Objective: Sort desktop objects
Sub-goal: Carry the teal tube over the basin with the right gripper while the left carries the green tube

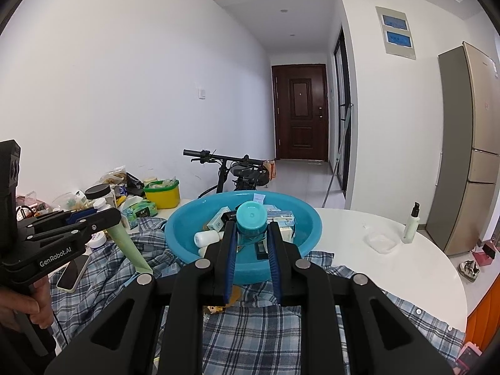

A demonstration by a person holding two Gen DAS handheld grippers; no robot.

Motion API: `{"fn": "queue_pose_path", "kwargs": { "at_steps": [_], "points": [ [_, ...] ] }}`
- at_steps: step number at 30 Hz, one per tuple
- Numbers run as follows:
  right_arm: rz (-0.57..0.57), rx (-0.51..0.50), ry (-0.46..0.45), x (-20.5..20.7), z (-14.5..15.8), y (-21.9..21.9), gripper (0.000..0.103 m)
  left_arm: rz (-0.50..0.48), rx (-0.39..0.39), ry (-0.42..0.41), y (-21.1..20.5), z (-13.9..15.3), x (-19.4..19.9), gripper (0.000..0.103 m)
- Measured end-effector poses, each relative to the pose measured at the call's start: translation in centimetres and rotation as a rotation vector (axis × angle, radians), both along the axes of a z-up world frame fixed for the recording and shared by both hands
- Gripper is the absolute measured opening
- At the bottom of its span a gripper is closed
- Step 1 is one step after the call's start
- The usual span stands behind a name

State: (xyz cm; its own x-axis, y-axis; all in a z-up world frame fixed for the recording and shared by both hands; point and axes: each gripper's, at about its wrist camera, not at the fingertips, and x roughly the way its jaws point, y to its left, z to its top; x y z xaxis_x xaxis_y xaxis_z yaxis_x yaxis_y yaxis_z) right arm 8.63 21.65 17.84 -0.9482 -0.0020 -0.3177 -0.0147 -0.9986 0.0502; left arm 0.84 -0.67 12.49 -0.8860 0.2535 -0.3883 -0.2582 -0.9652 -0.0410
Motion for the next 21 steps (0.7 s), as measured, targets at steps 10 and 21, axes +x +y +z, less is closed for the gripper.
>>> {"fn": "queue_pose_path", "kwargs": {
  "at_steps": [10, 21],
  "points": [
    [0.003, -0.003, -0.006, -0.1, 0.0, 0.0, 0.018, 0.004, -0.004, -0.002, 0.1, 0.1, 0.0, 0.023],
    [0.008, 0.005, -0.017, -0.9, -0.3, 0.3, 0.018, 0.005, -0.008, -0.02, -0.4, -0.2, -1.7, 0.023]
  ]
}}
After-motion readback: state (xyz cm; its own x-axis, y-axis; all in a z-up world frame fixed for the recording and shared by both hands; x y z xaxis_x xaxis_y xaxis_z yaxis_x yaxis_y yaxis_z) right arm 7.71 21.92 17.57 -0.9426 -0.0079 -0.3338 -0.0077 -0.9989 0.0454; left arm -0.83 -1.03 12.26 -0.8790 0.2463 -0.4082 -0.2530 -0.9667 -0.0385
